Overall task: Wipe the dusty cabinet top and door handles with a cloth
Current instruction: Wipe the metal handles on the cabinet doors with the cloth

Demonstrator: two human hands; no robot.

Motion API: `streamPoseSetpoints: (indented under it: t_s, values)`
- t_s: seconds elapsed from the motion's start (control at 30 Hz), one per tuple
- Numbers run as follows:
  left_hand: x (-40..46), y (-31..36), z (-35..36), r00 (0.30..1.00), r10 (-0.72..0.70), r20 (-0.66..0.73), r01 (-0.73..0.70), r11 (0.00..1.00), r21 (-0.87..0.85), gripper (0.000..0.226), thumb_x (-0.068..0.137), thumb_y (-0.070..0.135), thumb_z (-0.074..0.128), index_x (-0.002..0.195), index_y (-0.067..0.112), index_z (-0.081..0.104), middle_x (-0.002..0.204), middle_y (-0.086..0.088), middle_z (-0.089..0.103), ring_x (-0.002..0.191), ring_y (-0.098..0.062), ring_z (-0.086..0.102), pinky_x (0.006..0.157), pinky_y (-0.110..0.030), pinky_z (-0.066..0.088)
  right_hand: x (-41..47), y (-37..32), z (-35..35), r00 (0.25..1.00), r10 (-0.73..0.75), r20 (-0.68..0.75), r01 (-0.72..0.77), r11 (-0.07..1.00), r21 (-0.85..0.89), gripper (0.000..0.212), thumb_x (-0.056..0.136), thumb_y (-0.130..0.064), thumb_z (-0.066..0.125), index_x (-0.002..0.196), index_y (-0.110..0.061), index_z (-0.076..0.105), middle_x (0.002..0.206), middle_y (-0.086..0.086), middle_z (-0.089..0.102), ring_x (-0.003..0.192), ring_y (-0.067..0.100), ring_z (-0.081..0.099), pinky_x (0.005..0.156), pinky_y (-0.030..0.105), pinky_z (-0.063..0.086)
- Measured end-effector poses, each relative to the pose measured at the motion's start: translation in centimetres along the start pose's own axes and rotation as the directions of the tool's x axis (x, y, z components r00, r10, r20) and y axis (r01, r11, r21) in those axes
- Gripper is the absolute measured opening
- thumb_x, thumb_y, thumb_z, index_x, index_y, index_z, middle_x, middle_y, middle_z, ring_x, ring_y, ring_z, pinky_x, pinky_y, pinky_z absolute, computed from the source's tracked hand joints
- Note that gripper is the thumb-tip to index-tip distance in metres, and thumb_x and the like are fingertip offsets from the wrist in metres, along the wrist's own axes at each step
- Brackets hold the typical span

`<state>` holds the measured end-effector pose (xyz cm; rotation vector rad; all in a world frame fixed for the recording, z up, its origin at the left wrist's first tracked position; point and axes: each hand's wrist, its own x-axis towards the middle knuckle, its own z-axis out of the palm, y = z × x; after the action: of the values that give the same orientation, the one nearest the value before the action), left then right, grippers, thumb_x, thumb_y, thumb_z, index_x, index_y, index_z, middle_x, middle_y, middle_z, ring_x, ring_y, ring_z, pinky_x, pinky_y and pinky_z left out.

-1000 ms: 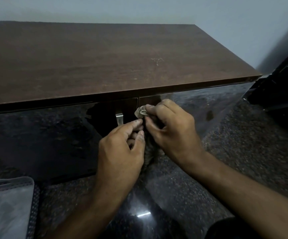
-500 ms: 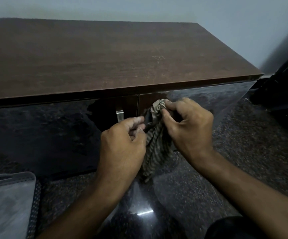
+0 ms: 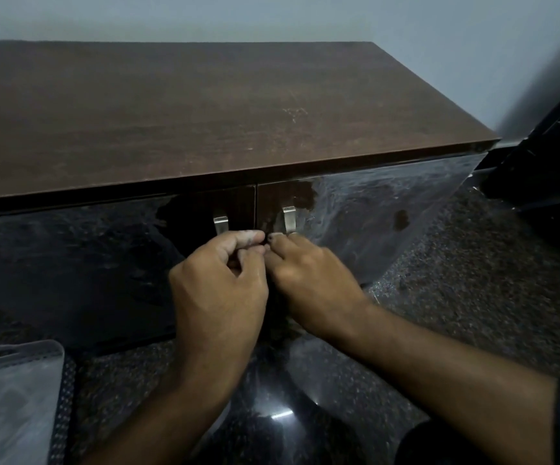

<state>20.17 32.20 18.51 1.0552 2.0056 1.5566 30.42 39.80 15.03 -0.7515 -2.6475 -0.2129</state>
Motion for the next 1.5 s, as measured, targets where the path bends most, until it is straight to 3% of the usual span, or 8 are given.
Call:
streamPoseSetpoints:
  t_s: [0.17,0.37,0.53,0.73,0.97,1.13,1.23,1.5]
  values:
    - [0.6,0.4,-0.6,0.998,0.029,-0.064,-0.030,1.000,-0.010,0.022,0.088,0.018,0.059,0.098,0.028,0.076,0.082,0.017,0.073,0.075,0.004,0.070,0.067,-0.011,0.055,1.9,0.7,-1.4,0.934,0.058,-0.354,-0.055,0.998,0.020,0.011,0.094,-0.002,0.062,0.095,0.004,0.070,0.089,0.015,0.066,0.083,0.029,0.063,0.059,0.039,0.056]
    - [0.6,0.2,-0.6,0.998,0.021,-0.062,-0.021,1.000,0.003,0.024,0.091,0.011,0.061,0.098,0.028,0.075,0.083,0.014,0.074,0.076,0.002,0.071,0.066,-0.010,0.055,0.8,0.0,0.3,0.992,-0.049,-0.120,0.040,0.996,-0.079,0.011,0.081,-0.002,0.073,0.091,0.001,0.069,0.089,0.016,0.065,0.083,0.029,0.061,0.056,0.035,0.053]
    - [0.8,0.7,-0.8,0.997,0.040,-0.064,-0.042,0.999,-0.031,0.025,0.090,0.010,0.060,0.095,0.029,0.076,0.081,0.014,0.075,0.074,0.002,0.071,0.066,-0.013,0.055,1.7,0.3,-1.2,0.905,-0.059,-0.421,0.012,0.993,-0.114,0.014,0.091,-0.007,0.063,0.079,-0.005,0.068,0.077,0.011,0.066,0.081,0.032,0.061,0.067,0.041,0.042]
    - [0.7,0.3,-0.9,0.999,0.001,-0.032,-0.001,1.000,0.012,0.023,0.091,0.014,0.058,0.101,0.026,0.076,0.085,0.015,0.073,0.078,0.003,0.070,0.066,-0.011,0.054,0.4,0.7,1.0,0.962,-0.176,-0.208,0.119,0.959,-0.258,0.017,0.086,-0.013,0.055,0.072,-0.012,0.065,0.064,0.003,0.064,0.105,0.029,0.050,0.076,0.039,0.033]
    - [0.7,0.6,-1.0,0.999,0.041,-0.011,-0.041,0.999,-0.008,0.024,0.091,0.011,0.059,0.097,0.028,0.075,0.082,0.017,0.073,0.075,0.006,0.069,0.064,-0.007,0.052,1.5,1.2,-1.4,0.871,-0.079,-0.484,-0.014,0.983,-0.185,0.012,0.089,-0.015,0.069,0.077,-0.014,0.071,0.074,-0.001,0.069,0.091,0.025,0.059,0.072,0.038,0.034]
    - [0.8,0.2,-0.9,0.999,0.042,0.006,-0.042,0.999,0.008,0.025,0.091,0.011,0.059,0.101,0.027,0.076,0.088,0.015,0.074,0.077,0.004,0.070,0.070,-0.013,0.056,0.7,1.1,-0.1,0.970,-0.104,-0.219,0.068,0.984,-0.165,0.008,0.086,-0.016,0.066,0.079,-0.013,0.068,0.070,0.001,0.068,0.096,0.027,0.051,0.074,0.039,0.032]
    - [1.0,-0.2,-0.6,0.997,0.053,0.053,-0.054,0.998,0.027,0.026,0.089,0.012,0.060,0.104,0.025,0.076,0.091,0.012,0.075,0.078,0.002,0.070,0.077,-0.027,0.060,0.7,1.6,-0.8,0.967,-0.043,-0.251,0.036,0.999,-0.030,0.010,0.091,-0.013,0.065,0.082,-0.011,0.069,0.072,0.002,0.066,0.083,0.025,0.047,0.068,0.040,0.034]
    - [0.8,-0.1,-0.1,0.954,0.216,0.206,-0.241,0.964,0.108,0.030,0.087,0.001,0.060,0.102,0.020,0.077,0.099,0.014,0.068,0.096,0.006,0.061,0.081,-0.001,0.043,-0.5,2.6,-2.4,0.822,0.384,-0.420,-0.261,0.911,0.320,0.005,0.087,-0.005,0.072,0.086,-0.001,0.069,0.080,0.009,0.067,0.074,0.017,0.061,0.067,0.025,0.050]
